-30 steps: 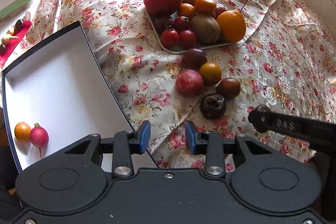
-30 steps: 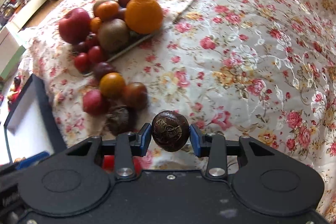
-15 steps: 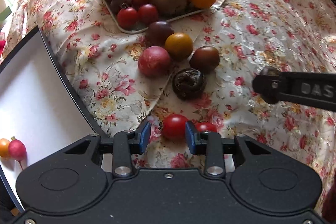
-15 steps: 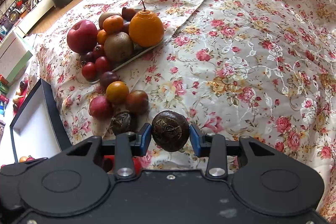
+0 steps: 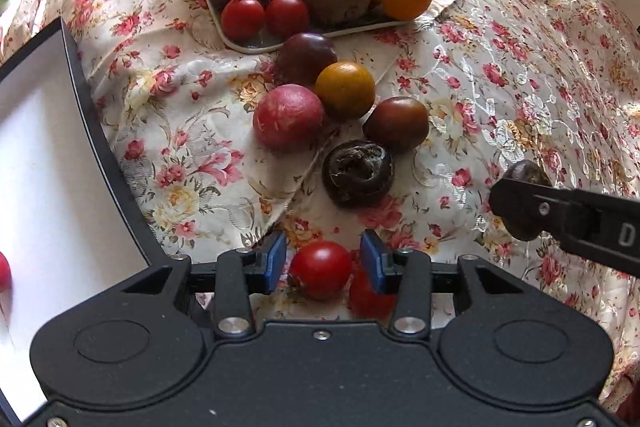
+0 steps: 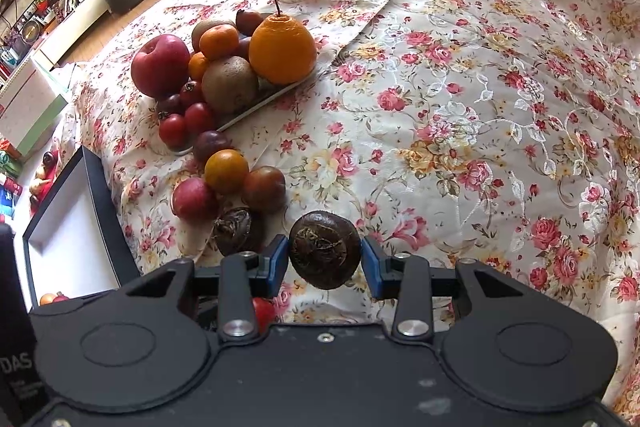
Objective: Organize fruits
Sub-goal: 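Grasp the red cherry tomato with the left tool while the right tool lifts the passion fruit, then release the tomato into the box with the left tool while the right tool drops the passion fruit in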
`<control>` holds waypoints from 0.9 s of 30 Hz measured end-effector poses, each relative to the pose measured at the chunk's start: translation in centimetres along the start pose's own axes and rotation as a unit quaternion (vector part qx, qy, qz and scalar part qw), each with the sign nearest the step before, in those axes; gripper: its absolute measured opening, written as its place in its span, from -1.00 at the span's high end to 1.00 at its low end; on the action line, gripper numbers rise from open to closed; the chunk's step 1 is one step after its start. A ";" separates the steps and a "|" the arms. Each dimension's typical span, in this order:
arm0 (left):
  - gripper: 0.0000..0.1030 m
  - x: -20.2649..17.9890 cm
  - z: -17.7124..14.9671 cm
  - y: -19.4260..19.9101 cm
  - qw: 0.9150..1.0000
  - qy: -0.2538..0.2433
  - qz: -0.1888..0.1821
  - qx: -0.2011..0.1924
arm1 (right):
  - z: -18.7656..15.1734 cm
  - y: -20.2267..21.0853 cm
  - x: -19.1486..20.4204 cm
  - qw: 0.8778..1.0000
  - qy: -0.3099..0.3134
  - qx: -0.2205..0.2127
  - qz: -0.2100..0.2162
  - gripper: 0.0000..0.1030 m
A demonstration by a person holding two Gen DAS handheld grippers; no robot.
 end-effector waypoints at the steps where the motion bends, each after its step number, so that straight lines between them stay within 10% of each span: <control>1: 0.17 0.1 0.0 -0.1 1.000 0.004 -0.004 0.001 | 0.0 0.0 0.0 1.000 -0.001 0.000 0.000 0.21; 18: 0.22 4.7 1.8 5.0 0.997 0.058 0.010 -0.052 | 0.1 1.5 1.9 1.000 0.017 -0.016 0.013 0.21; 27: 0.22 12.9 4.3 6.3 0.989 0.086 0.112 -0.050 | -2.2 1.5 9.7 0.994 0.082 0.010 0.070 0.21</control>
Point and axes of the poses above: each gripper's, at about its wrist camera, not at the fingertips, and y roughly against the way its jaws point, x to its left, z to its top, the point moved 4 cm from there along -y, roughly the way its jaws point, and after that the axes turned 11 degrees about -x, right-handed, at the moved point
